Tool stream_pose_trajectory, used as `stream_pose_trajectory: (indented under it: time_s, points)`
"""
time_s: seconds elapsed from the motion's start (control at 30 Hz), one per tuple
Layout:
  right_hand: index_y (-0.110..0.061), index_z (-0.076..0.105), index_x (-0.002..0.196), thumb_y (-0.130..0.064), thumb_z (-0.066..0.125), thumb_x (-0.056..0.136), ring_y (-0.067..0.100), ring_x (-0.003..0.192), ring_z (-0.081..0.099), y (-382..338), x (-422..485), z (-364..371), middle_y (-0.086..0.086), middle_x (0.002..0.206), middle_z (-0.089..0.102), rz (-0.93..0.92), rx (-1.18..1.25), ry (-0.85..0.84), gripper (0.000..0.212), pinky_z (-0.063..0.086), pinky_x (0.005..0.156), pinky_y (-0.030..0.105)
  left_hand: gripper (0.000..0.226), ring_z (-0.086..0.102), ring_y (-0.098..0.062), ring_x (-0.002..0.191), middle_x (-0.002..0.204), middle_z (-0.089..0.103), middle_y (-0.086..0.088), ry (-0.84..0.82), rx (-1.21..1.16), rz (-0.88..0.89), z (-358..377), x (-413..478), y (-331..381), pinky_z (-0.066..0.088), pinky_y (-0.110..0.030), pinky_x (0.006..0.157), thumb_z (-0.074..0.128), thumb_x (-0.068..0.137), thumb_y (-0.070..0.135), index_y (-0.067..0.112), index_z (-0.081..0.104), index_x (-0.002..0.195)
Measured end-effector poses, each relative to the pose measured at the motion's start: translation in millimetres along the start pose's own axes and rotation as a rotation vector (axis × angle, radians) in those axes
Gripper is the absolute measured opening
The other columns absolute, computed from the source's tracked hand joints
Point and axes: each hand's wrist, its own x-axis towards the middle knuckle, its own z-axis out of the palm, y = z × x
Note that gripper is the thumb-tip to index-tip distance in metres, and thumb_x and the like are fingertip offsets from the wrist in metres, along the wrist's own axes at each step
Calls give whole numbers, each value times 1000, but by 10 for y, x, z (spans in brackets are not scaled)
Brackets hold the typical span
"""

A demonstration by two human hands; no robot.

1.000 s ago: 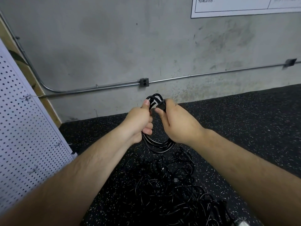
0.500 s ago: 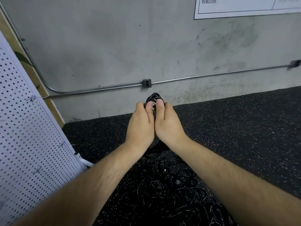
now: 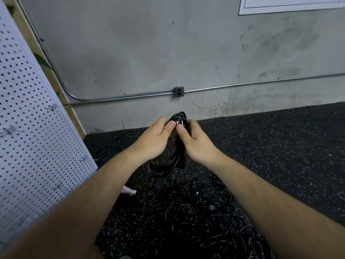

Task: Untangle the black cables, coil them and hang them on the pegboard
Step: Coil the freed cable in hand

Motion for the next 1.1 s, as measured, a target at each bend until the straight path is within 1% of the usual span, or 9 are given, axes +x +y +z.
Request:
stream_pose_trajectory:
  time_s: [0.13, 0.23, 0.33, 0.47, 0.57, 0.67, 0.77, 0.9, 1.1]
  points:
    - [-33, 20, 159, -38, 55, 102, 10, 134, 48, -34, 28, 58, -3, 150, 48, -131, -60, -152, 67, 38, 116, 32, 27, 45, -9, 66, 74, 50, 5, -22, 173, 37, -211, -87, -46, 41, -37, 71, 39, 109, 37, 23, 50, 88]
    - [-22, 47, 145, -22, 64, 99, 20, 106, 66, -63, 100, 143, -2, 125, 60, -79, 9, -216, 48, 58, 91, 52, 26, 47, -5, 59, 68, 50, 11, -121, 120, -25, -326, -140, -188, 41, -31, 62, 41, 108, 37, 28, 53, 87]
    - [-17, 54, 122, -13, 64, 99, 22, 77, 68, -53, 133, 307, -1, 100, 60, -2, 68, -223, 26, 62, 63, 51, 27, 55, -4, 56, 68, 58, 7, -173, 39, -137, -443, -220, -319, 46, -23, 57, 43, 108, 38, 24, 60, 93]
    - [-18, 55, 117, -14, 61, 100, 25, 83, 71, 48, 231, 472, 5, 102, 63, 106, 200, -128, 18, 64, 69, 48, 33, 69, -3, 94, 96, 75, 7, -182, 125, -292, -628, -420, -718, 53, -34, 96, 41, 106, 47, 27, 67, 107]
    - [-16, 55, 115, -11, 59, 101, 30, 86, 73, 160, 288, 664, 7, 97, 64, 170, 293, -89, 15, 64, 71, 49, 45, 70, -19, 113, 120, 74, -3, -206, -329, -504, -690, -551, -1007, 49, -52, 106, 41, 105, 49, 12, 62, 119]
    - [-14, 52, 120, -10, 57, 102, 24, 84, 73, 298, 309, 962, 5, 98, 63, 234, 350, -58, 19, 64, 71, 47, 49, 66, -42, 118, 129, 68, -20, -163, -791, -643, -680, -644, -1244, 46, -64, 104, 42, 102, 53, 9, 54, 121]
    - [-20, 53, 118, -12, 58, 102, 25, 86, 74, 518, 357, 1273, 3, 96, 65, 281, 323, -38, 18, 64, 72, 45, 53, 65, -48, 116, 128, 66, -26, -125, -991, -727, -591, -737, -1576, 50, -61, 98, 42, 101, 57, 11, 56, 124]
    - [-24, 55, 111, -16, 58, 102, 28, 94, 72, 993, 377, 1701, 4, 94, 67, 395, 295, -33, 13, 64, 76, 47, 50, 72, -32, 99, 109, 74, -18, 43, -996, -791, -377, -807, -2128, 61, -48, 79, 51, 101, 50, 6, 65, 121]
    - [-30, 58, 111, -27, 65, 99, 25, 98, 68, 1954, 169, 2464, 0, 106, 66, 660, 233, 7, 14, 61, 85, 50, 25, 72, -26, 103, 118, 72, -13, 226, -691, -868, -8, -977, -3100, 63, -41, 77, 56, 104, 32, 14, 67, 118]
